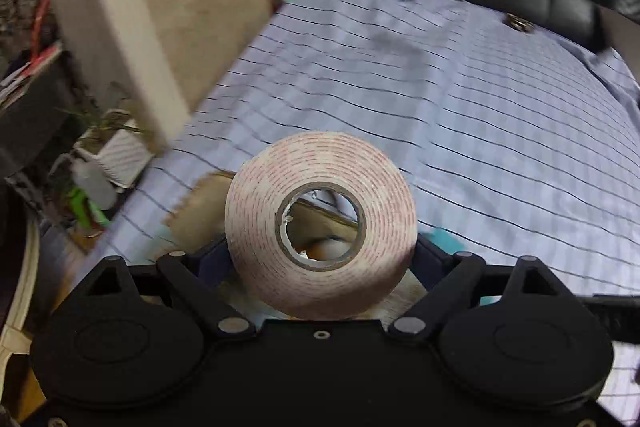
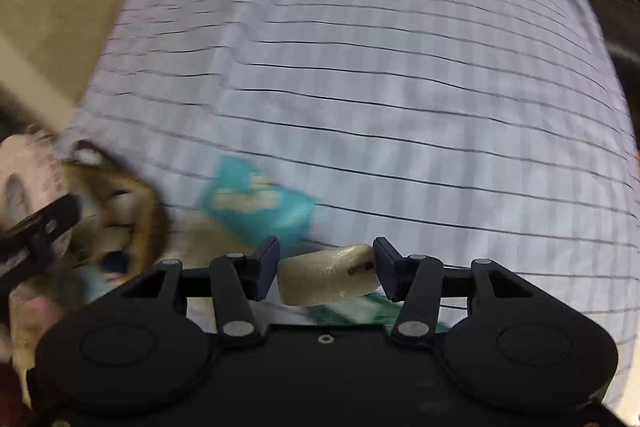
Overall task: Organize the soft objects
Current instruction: 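Carry the tissue pack and tape roll toward the basket with both tools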
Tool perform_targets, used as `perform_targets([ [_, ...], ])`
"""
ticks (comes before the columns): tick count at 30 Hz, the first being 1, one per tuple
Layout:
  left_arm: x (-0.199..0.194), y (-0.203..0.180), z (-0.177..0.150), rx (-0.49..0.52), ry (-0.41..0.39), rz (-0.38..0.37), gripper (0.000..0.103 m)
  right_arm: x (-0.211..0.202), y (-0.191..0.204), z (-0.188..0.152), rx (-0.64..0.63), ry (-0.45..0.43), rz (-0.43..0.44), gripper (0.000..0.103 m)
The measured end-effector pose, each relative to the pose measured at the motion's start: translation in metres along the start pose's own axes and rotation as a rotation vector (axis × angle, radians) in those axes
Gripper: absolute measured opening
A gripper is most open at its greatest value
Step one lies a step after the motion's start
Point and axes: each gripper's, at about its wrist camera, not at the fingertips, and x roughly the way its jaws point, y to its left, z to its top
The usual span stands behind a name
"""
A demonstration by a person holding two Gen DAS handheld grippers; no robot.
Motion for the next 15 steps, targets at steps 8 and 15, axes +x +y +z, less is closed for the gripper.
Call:
perform_targets([
  [8, 0.012, 0.053, 0.012, -0.046, 0.002, 0.038, 0.087, -0.021, 0.100, -0.015, -0.184, -0.006, 0.129, 0.051],
  [15, 0.019, 0.079, 0.015, -0.084, 0.035, 0.015, 0.087, -0.024, 0.155, -0.033, -0.267, 0.052, 0.236, 0.051],
])
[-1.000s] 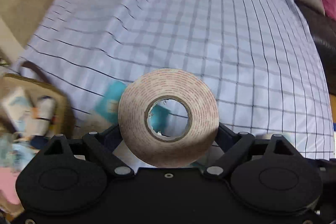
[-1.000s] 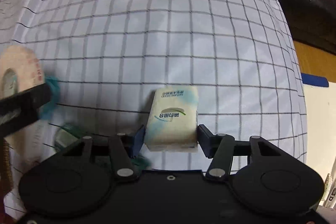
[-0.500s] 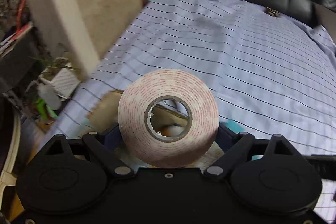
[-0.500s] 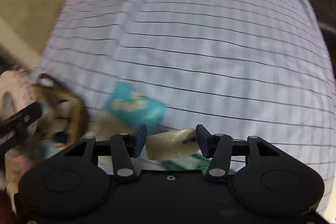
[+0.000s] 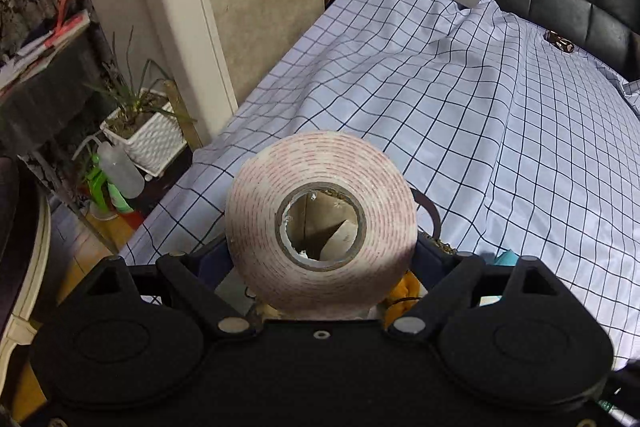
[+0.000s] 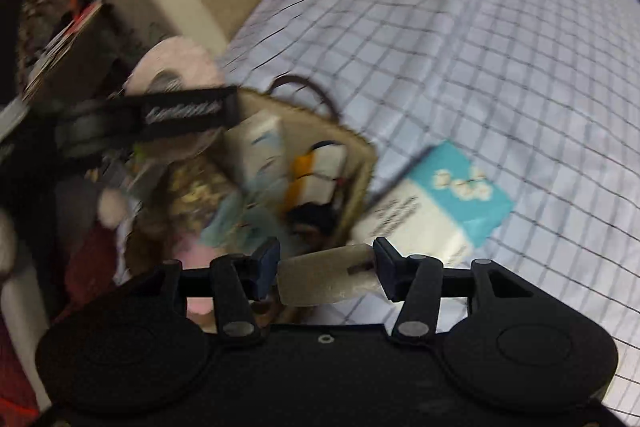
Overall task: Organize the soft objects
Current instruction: 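Carry the tissue pack and tape roll toward the basket with both tools, then lower the tissue pack and tape roll into the basket and open both tools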
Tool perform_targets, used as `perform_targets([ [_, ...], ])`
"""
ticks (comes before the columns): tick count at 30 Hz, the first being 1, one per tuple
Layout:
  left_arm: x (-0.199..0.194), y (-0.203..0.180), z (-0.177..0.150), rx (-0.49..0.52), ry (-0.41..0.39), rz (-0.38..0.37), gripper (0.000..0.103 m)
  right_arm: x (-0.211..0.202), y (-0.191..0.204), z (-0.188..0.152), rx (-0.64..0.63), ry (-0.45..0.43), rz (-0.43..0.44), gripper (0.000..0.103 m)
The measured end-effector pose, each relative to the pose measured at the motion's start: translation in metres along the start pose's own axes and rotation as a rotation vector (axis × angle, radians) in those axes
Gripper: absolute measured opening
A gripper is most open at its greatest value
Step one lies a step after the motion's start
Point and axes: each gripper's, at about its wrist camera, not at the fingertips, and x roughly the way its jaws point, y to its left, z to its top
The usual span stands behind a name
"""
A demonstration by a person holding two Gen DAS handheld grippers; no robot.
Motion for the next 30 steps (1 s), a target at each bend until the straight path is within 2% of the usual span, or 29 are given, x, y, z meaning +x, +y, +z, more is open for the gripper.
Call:
perform_targets([
  [11, 0.014, 0.015, 0.005, -0.020, 0.060, -0.038, 0.087, 0.011, 0.024, -0.012, -0.039, 0.087, 0.134, 0.051],
  [14, 0.018, 0.013, 0.006, -0.013, 0.064, -0.025, 0.089, 0.016, 0.029, -0.013, -0.048, 0.079, 0.157, 0.053],
  [16, 0.020, 0.010, 0.008, 0.008, 0.053, -0.004, 0.090, 0.018, 0.031, -0.013, -0.045, 0.050, 0.123, 0.062],
  [18, 0.020, 0.011, 0.008, 0.006, 0.040, 0.017, 0.090, 0.019, 0.028, -0.012, -0.035, 0.034, 0.110, 0.066],
  [22, 0.018, 0.014, 0.009, 0.003, 0.026, 0.037, 0.095, 0.022, 0.018, -0.010, 0.001, 0.039, 0.113, 0.066],
  [30, 0.021, 0.012, 0.004, 0.022, 0.039, 0.031, 0.095, 0.028, 0.012, -0.010, -0.009, 0.046, 0.055, 0.066],
])
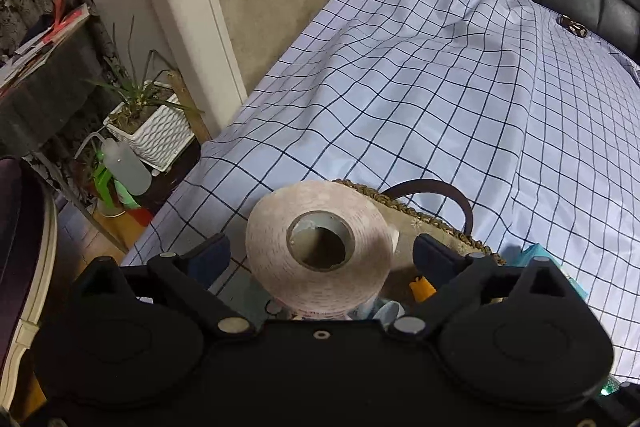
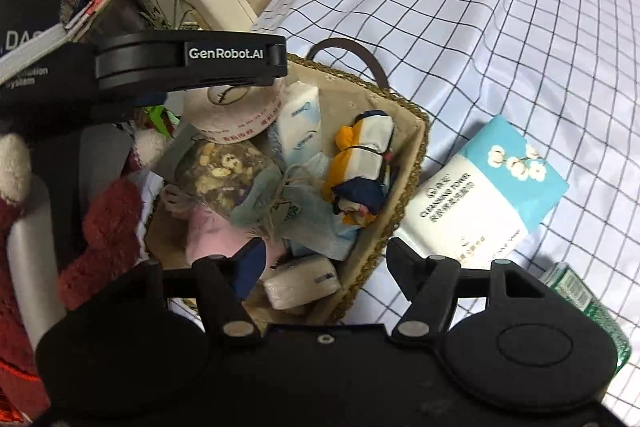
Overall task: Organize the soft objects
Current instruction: 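Lower the tissue pack and tape roll into the basket and open both tools, then withdraw both tools up and away from the basket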
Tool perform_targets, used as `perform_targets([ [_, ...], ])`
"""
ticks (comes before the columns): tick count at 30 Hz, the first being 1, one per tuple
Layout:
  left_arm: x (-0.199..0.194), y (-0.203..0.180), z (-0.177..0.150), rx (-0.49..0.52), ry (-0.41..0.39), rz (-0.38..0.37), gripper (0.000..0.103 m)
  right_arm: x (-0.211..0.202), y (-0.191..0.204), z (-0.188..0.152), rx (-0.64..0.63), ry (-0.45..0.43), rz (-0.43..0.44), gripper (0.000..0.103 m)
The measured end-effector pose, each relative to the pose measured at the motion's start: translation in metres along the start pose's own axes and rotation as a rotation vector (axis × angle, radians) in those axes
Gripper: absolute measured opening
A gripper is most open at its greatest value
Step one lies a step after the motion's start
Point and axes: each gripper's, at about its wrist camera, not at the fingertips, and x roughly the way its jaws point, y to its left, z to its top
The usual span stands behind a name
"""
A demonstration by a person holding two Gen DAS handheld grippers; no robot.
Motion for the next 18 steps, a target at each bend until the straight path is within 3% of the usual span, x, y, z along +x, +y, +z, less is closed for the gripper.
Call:
perform_targets([
  [10, -0.017, -0.003, -0.011, 0.008, -0.048, 0.066, 0.096, -0.004, -0.004, -0.012, -0.008, 0.011, -0.128, 0.066],
  [18, -0.032, -0.003, -0.031, -0.009, -0.043, 0.004, 0.096, -0.021, -0.017, -0.038, 0.045, 0.009, -0.190, 0.066],
])
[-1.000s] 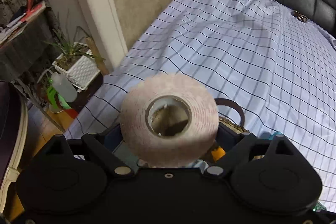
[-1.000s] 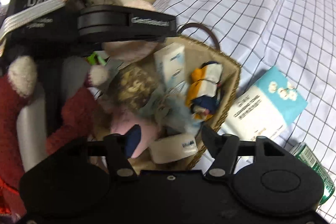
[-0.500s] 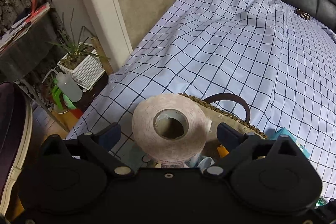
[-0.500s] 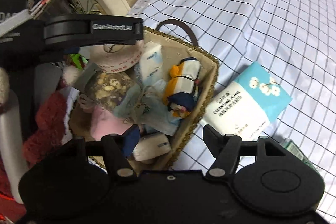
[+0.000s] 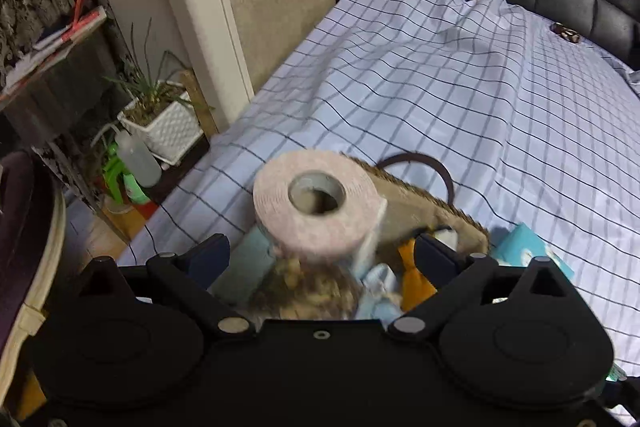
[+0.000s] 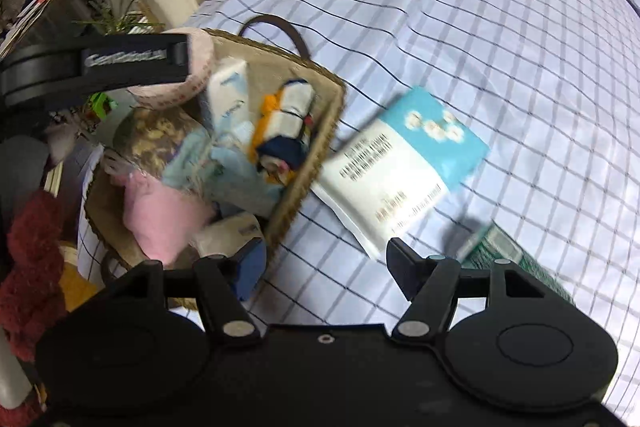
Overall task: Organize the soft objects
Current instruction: 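Withdraw both tools up and away from the basket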
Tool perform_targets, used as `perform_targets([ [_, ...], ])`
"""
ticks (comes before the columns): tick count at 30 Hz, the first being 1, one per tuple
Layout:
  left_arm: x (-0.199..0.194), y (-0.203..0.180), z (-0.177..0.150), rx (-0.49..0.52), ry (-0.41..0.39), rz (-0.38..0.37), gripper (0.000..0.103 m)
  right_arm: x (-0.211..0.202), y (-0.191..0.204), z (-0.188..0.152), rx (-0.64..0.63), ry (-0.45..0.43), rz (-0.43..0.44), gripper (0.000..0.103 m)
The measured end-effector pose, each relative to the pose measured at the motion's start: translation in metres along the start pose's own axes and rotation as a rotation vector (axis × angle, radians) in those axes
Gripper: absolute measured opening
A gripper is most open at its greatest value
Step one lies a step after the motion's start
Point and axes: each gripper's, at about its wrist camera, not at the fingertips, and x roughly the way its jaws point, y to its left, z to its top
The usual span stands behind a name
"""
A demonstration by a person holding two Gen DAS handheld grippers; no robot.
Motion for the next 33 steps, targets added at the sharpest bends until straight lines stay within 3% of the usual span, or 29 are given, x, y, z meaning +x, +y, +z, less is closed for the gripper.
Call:
perform_targets([
  [11, -0.013, 0.006, -0.051, 0.005, 0.042, -0.022, 0.096, -0.011, -0.004, -0.045, 0.033, -0.005, -0.064, 0.066],
  [22, -0.028, 0.006, -0.078, 0.037, 0.010, -0.007, 0.099, 0.000, -0.011, -0.075, 0.051, 0.012, -0.148, 0.071],
  [33, -0.018, 0.010, -0.087, 0.029, 0.063, 0.000, 0.099, 0.023, -0.012, -0.085, -0.009, 0.076, -0.178, 0.077],
])
